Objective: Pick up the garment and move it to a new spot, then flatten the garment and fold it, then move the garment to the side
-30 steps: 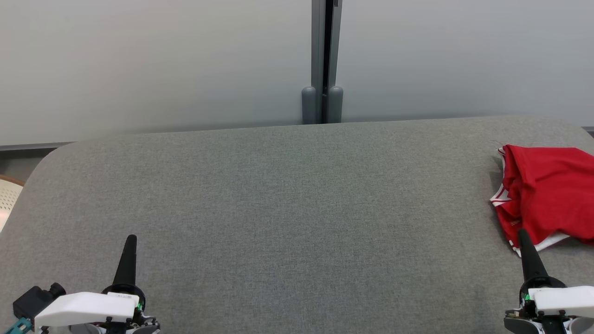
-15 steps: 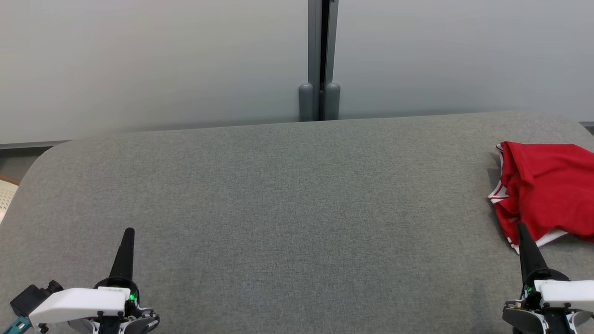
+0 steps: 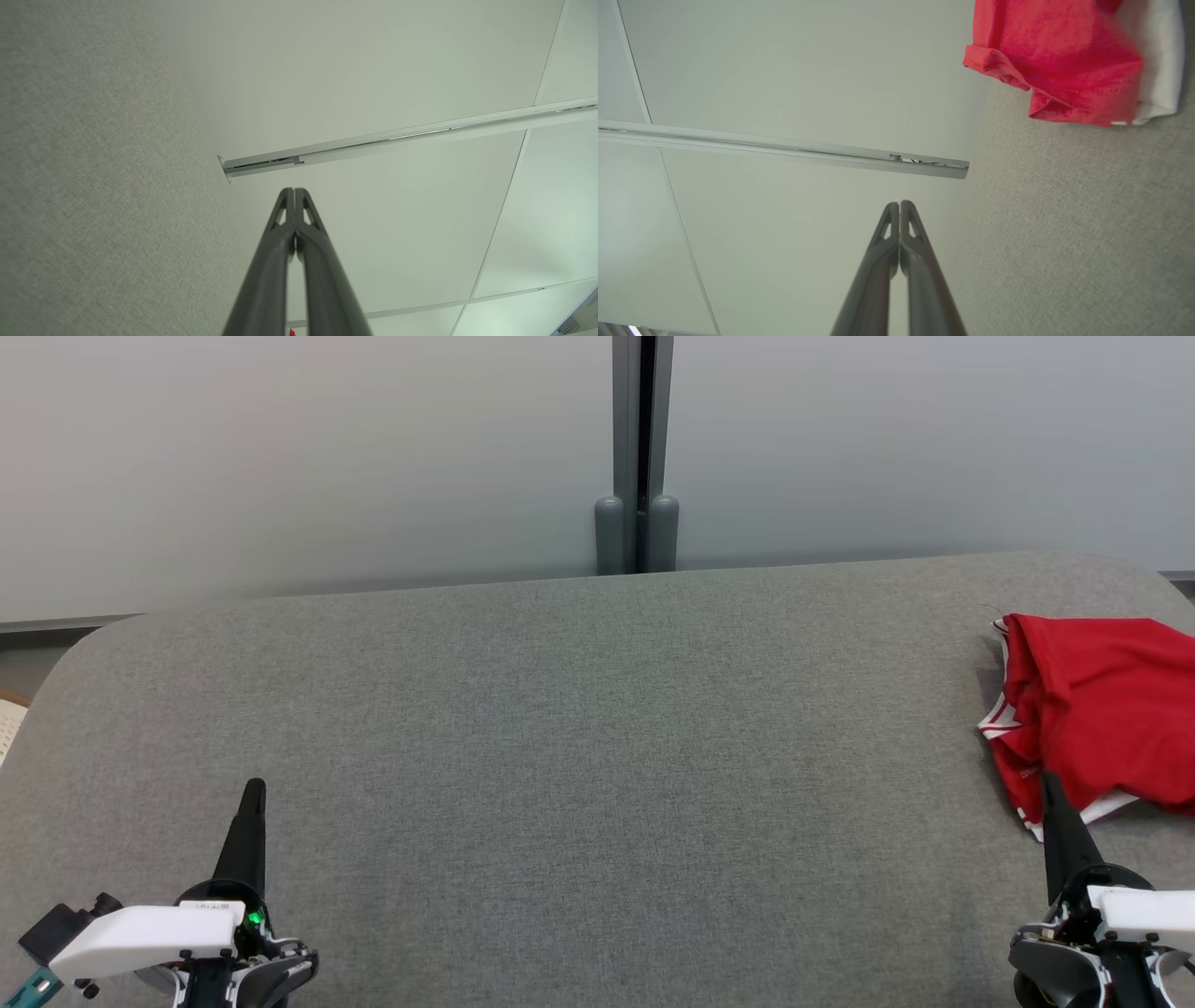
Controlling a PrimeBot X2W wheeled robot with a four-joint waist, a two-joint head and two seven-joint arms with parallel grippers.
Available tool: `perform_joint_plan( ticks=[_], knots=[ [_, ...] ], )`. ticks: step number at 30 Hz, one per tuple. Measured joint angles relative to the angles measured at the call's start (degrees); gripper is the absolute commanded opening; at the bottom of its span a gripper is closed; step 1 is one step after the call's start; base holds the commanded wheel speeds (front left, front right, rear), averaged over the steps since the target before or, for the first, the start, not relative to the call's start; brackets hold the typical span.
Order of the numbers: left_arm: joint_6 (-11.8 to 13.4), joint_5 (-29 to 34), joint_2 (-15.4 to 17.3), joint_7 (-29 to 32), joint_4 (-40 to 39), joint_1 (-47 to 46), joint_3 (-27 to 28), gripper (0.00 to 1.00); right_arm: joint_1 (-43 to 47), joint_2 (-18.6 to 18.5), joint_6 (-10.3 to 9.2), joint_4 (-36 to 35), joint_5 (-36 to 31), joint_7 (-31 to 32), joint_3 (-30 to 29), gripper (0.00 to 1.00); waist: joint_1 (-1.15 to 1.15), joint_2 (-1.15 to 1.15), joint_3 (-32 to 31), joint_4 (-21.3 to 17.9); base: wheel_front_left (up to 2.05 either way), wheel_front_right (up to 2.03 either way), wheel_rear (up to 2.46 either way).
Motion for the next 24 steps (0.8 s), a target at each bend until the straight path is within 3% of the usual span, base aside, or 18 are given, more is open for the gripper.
perform_joint_plan(
  ticks=[24],
  knots=[
    [-0.9,-6.9,-0.5,1.6,0.3,-1.9,1.2,0.00,-1.7,0.4,0.00,0.9,7.1,1.2,-0.6,0.00,0.00,0.00,0.7,-0.6,0.00,0.00,0.00]
  ],
)
